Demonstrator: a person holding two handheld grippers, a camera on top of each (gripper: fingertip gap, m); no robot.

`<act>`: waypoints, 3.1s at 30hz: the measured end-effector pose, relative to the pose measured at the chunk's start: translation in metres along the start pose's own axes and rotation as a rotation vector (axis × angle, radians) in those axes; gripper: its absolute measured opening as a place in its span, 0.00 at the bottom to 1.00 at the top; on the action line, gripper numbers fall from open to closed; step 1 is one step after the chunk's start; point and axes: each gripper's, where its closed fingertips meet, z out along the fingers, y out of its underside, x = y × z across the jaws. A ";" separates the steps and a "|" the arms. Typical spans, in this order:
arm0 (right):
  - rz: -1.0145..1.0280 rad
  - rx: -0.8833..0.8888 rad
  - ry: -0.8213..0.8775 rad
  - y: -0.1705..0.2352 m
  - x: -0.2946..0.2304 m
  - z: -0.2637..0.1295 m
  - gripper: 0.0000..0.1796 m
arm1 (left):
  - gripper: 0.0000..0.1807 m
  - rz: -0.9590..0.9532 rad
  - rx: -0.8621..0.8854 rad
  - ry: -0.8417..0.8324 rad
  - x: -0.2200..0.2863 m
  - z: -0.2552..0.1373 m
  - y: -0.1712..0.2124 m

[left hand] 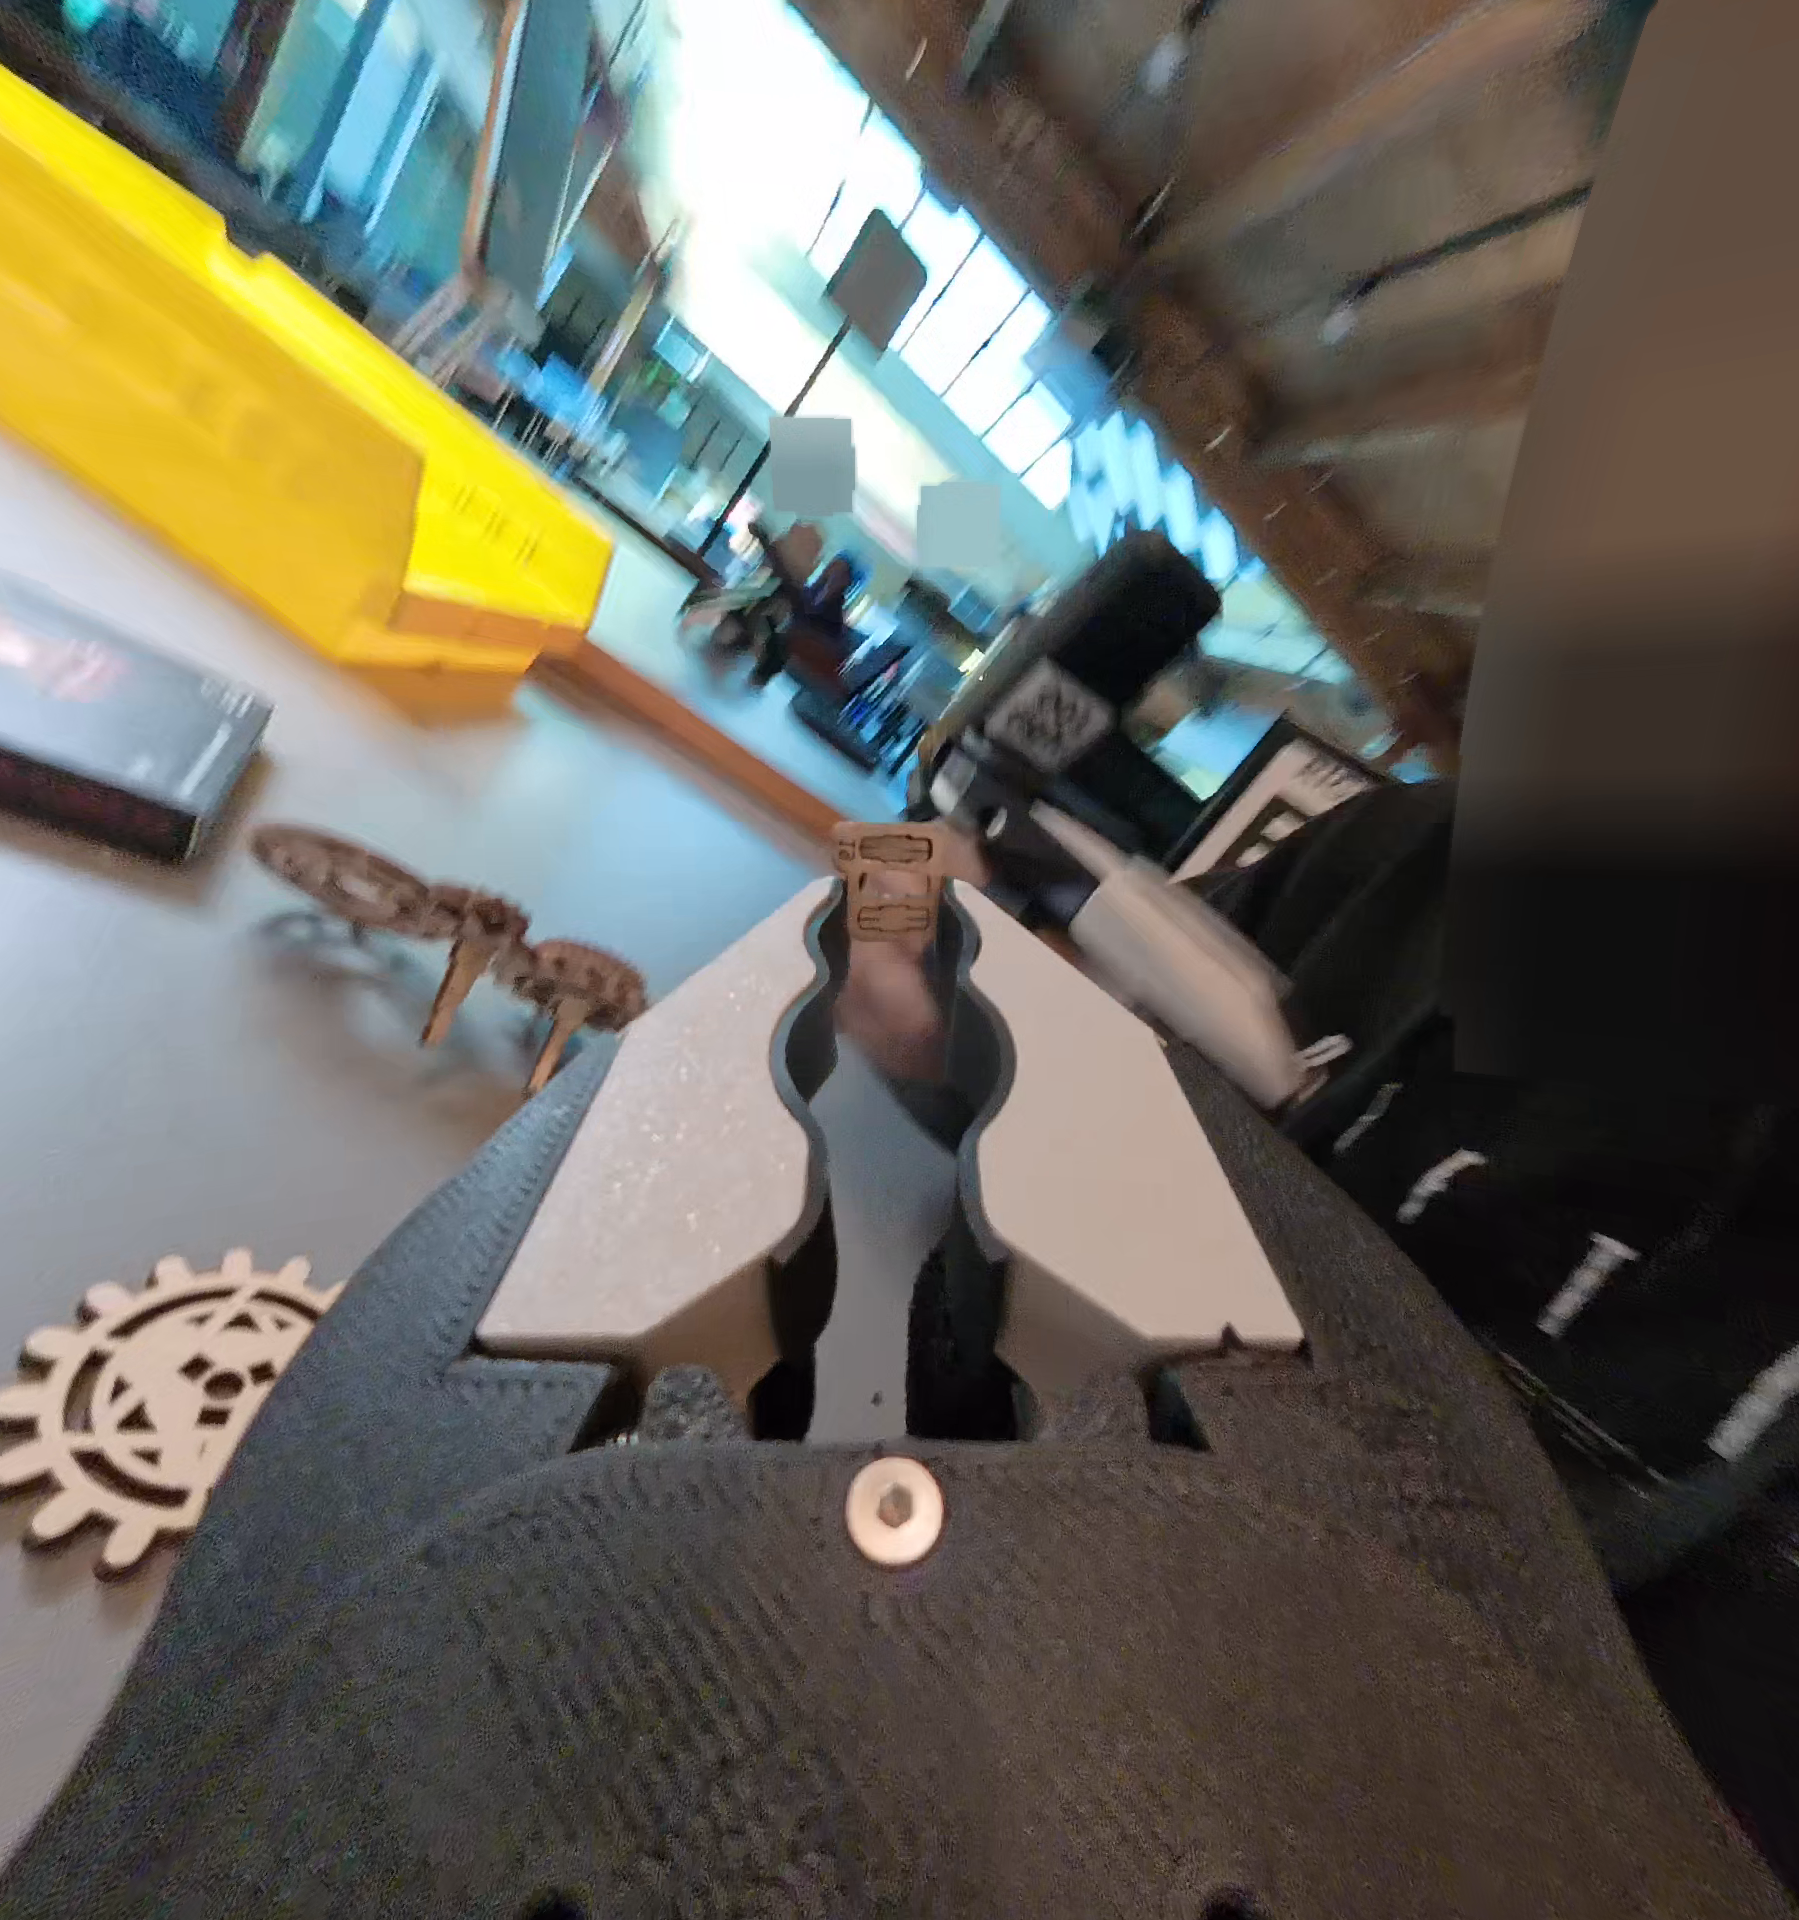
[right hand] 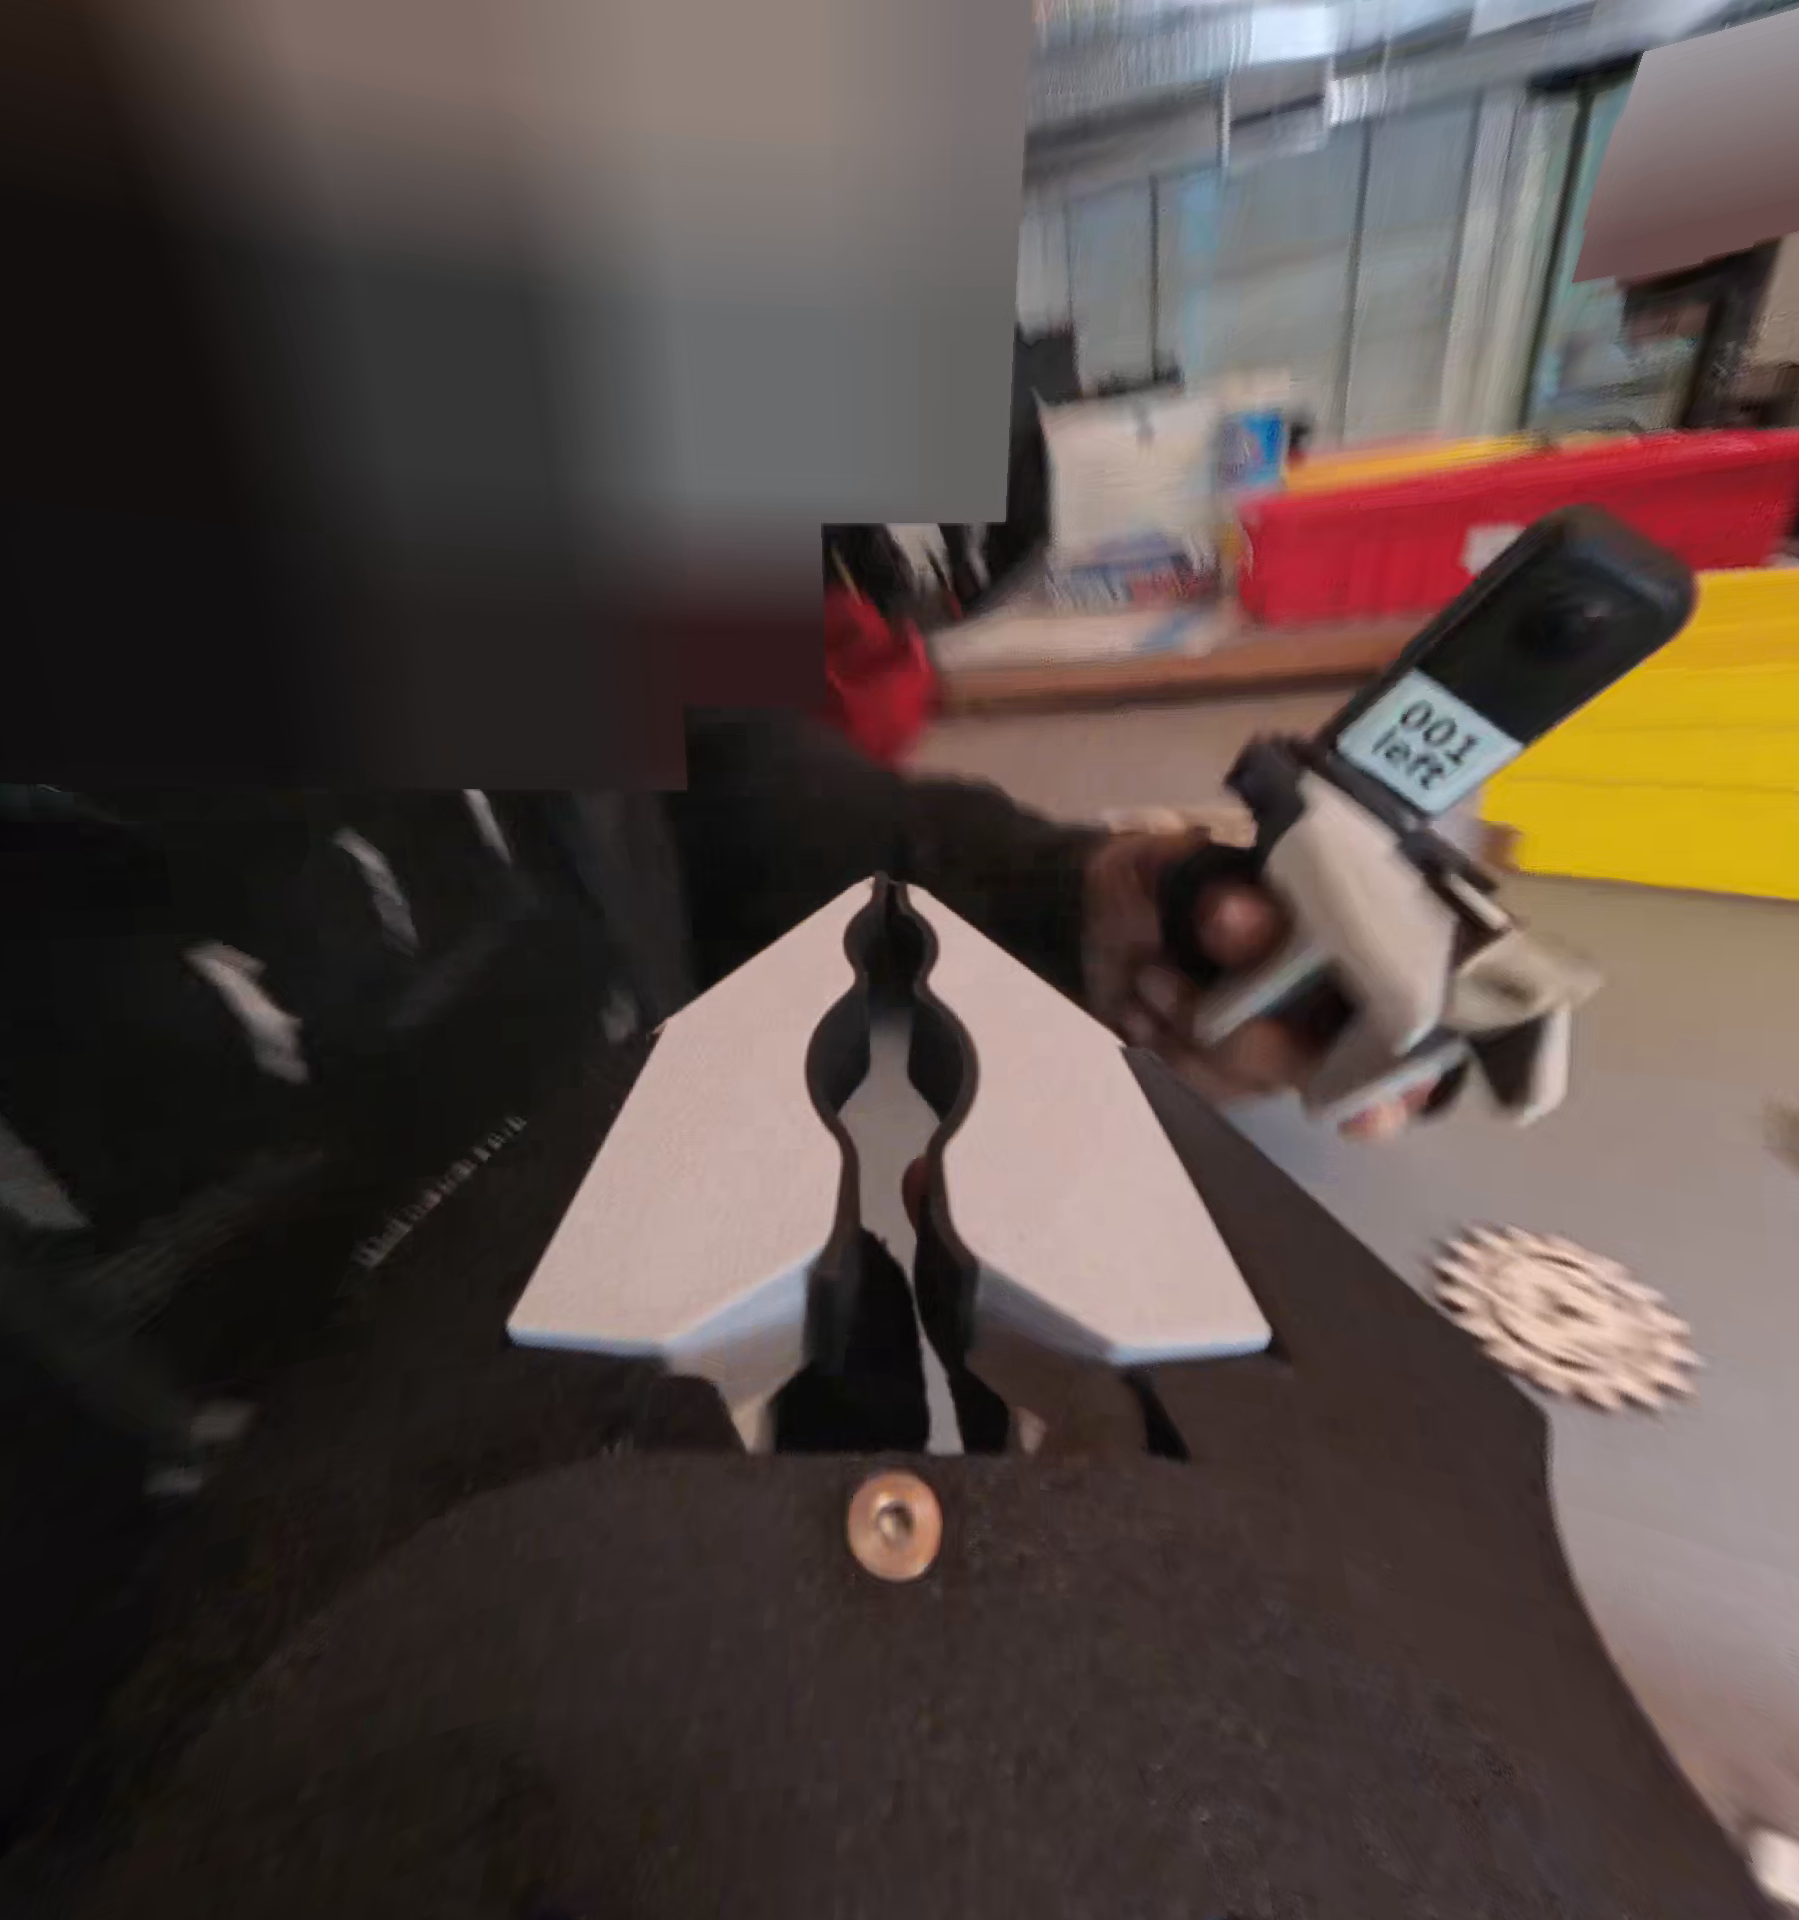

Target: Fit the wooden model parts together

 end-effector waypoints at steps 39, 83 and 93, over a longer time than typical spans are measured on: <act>-0.054 -0.023 0.411 0.006 0.070 -0.030 0.05 | 0.08 0.142 -0.218 0.029 0.020 0.016 0.031; -0.117 0.016 0.252 -0.003 0.041 -0.013 0.00 | 0.08 0.167 -0.158 0.002 0.015 0.005 0.015; 0.069 0.080 0.393 -0.003 0.075 -0.030 0.09 | 0.08 0.151 -0.163 0.067 0.023 0.010 0.023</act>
